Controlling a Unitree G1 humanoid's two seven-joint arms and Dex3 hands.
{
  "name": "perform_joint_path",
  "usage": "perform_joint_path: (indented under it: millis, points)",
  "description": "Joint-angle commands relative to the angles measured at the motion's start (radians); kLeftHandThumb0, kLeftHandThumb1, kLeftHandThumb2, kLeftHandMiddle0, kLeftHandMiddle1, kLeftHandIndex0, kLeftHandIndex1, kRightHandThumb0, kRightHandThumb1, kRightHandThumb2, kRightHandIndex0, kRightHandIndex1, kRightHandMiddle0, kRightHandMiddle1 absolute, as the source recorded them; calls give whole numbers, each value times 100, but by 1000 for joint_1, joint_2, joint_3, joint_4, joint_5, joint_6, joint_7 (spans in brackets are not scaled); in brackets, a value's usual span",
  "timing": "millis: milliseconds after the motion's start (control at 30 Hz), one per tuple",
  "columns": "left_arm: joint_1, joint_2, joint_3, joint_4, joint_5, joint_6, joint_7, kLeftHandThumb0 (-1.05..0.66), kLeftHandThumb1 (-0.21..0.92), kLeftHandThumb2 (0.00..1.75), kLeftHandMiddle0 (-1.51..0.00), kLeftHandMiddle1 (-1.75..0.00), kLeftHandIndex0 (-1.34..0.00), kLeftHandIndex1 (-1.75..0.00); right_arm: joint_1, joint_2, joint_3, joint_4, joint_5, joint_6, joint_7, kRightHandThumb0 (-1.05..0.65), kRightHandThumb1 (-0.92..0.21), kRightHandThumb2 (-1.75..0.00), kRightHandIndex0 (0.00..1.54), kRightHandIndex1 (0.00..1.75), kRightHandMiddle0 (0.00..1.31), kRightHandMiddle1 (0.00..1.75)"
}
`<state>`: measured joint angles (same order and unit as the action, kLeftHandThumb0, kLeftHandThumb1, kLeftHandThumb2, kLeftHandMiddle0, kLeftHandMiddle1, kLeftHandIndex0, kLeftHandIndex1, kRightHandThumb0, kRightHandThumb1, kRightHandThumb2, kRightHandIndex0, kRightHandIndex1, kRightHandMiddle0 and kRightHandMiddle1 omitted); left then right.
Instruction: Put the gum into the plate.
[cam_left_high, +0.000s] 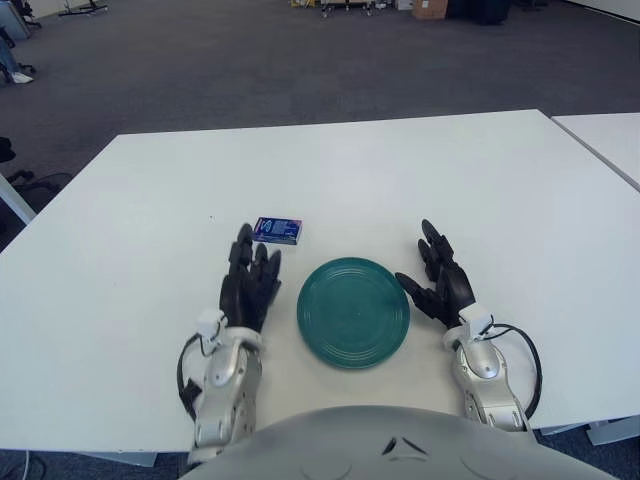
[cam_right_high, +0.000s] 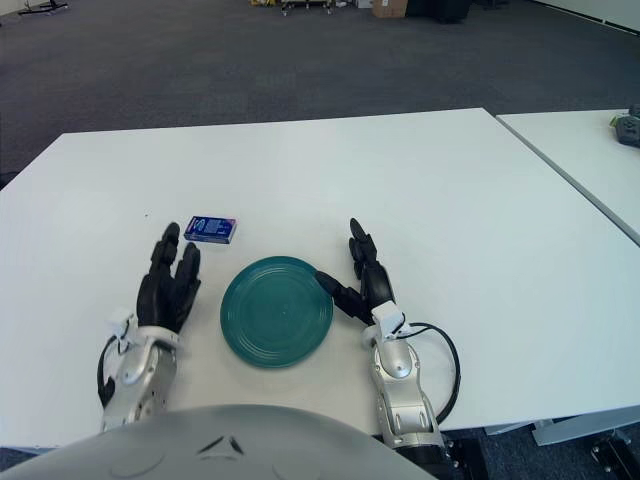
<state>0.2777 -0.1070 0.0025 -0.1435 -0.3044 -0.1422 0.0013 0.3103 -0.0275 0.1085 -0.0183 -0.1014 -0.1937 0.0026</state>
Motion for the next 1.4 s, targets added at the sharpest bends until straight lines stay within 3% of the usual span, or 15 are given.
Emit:
perform_joint_path:
  millis: [0,167,300,500,667,767,1100,1367]
  points:
    - [-117,24,41,1,18,17,19,-86,92,27,-12,-2,0,-64,21,8,4,37,4,59,1,-91,-92,-24,13,0,0,7]
    - [-208,88,68,28,121,13,35,-84,92,26,-17,-3,0,-71,20,20,4,34,12,73,-3,-89,-92,-23,13,0,0,5]
    - [-320,225,47,95,394,-17,86,-87,92,27,-21,-4,0,-77,19,29,2,36,15,75,-7,-88,-92,-21,13,0,0,6]
    - [-371,419,-30,114,676,9,36,-98,92,31,-22,-3,0,-91,19,30,3,49,7,58,-10,-90,-92,-21,12,0,0,4]
    - [-410,479,-70,141,764,5,10,-102,92,33,-22,-2,0,-98,20,28,5,55,2,50,-14,-91,-92,-22,12,0,1,4]
    - [-509,538,-149,296,865,-41,2,-104,92,37,-23,-2,0,-103,23,29,5,62,-4,45,-23,-91,-92,-20,13,0,1,5]
    - [-652,622,-276,560,968,-186,-6,-105,92,44,-18,0,0,-109,43,37,14,51,6,45,-24,-91,-92,-21,12,0,1,8]
    - [-738,595,-371,739,1006,-213,-52,-105,92,42,-13,0,0,-107,61,42,21,19,12,72,-17,-93,-92,-23,9,0,0,5]
